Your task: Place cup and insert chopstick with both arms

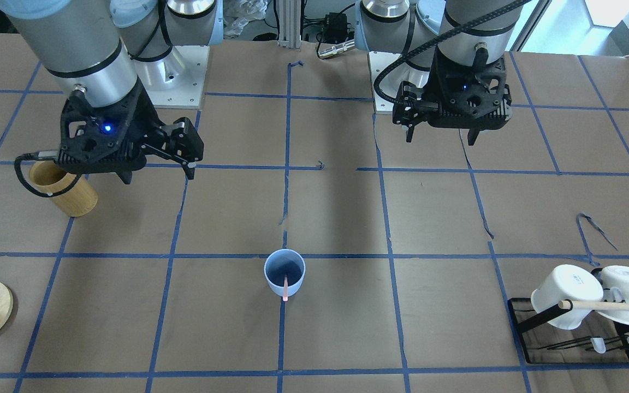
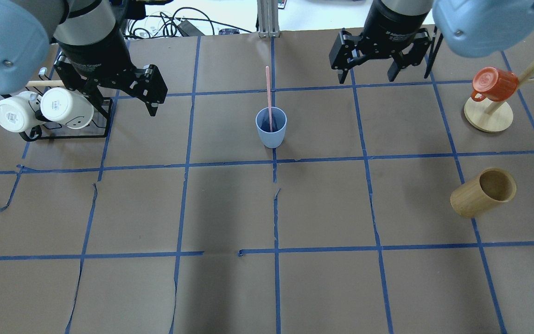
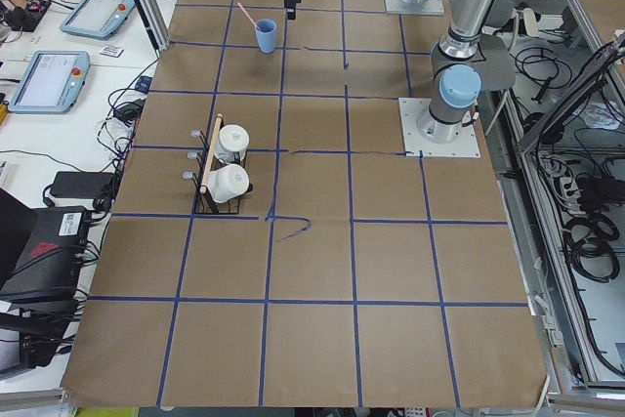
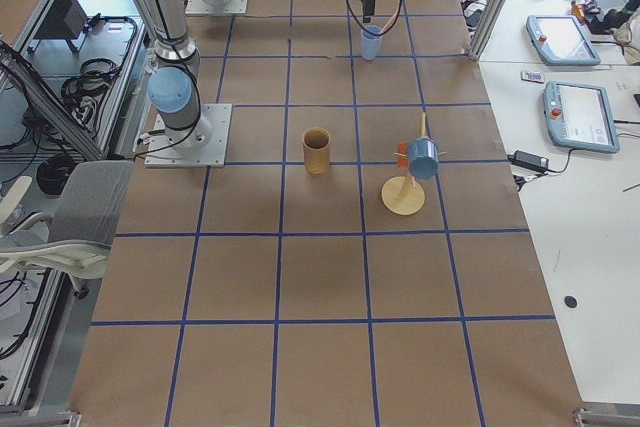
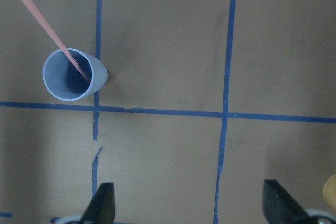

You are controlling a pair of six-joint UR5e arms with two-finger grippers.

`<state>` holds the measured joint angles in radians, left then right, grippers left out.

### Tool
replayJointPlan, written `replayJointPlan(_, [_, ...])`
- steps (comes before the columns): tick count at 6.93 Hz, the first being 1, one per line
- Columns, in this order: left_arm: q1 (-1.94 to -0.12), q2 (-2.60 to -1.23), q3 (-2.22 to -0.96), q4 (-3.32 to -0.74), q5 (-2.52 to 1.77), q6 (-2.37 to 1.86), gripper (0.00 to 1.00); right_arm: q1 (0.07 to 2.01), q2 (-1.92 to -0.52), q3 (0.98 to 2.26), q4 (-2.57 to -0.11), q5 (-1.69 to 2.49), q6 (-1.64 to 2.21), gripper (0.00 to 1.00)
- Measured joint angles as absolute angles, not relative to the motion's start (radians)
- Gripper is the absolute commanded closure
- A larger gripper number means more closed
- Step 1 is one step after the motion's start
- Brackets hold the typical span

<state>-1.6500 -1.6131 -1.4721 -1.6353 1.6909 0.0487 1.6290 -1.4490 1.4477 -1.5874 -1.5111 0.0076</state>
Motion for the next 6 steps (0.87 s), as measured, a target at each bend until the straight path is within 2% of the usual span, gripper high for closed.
replayJointPlan(2, [-1.645,-1.613,-1.469,-1.635,1.611,0.050,0.00,1.578,-1.483,1.451,-1.433,-1.537,-0.046,0.00])
replayJointPlan(6, [-1.633,-1.614,-1.471,-1.630,1.589,0.054,0.00,1.523,-1.495,1.465,-1.389,-1.535,-0.098,0.00])
